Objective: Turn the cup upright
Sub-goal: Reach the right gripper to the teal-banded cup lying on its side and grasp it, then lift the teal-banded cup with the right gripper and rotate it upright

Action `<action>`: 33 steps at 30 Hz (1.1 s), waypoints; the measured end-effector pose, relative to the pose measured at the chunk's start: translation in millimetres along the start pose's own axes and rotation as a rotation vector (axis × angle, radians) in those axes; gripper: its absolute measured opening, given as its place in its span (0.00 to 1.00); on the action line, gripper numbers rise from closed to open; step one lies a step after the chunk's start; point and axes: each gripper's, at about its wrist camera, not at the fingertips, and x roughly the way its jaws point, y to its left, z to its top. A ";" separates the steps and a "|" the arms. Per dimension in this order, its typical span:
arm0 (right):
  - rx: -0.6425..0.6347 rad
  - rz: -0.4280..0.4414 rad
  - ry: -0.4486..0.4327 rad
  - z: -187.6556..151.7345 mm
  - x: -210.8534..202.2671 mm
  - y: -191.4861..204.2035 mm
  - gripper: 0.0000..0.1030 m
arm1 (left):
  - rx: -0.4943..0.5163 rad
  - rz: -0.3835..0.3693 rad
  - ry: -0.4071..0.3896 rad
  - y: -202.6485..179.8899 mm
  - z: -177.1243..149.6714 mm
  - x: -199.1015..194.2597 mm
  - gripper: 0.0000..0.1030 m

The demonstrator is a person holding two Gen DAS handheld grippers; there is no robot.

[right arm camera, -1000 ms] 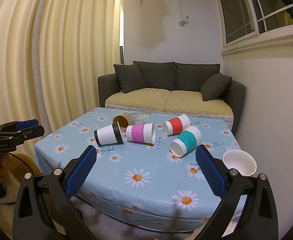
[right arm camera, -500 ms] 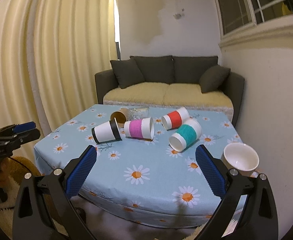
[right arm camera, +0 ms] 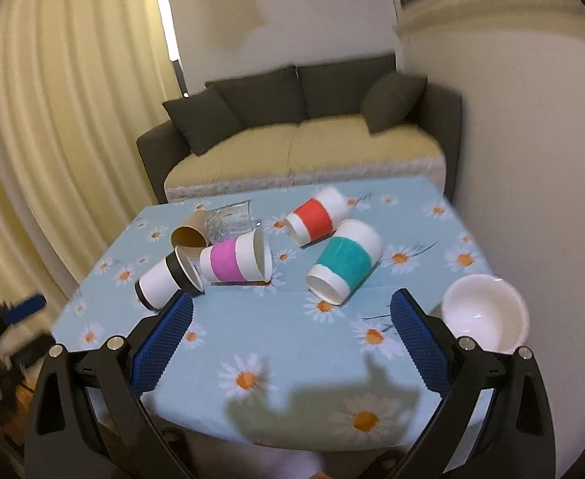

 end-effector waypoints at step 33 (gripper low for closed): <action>0.469 -0.060 0.577 58.3 201.0 -109.6 0.63 | -0.073 -0.278 0.216 -7.1 1.3 117.1 0.74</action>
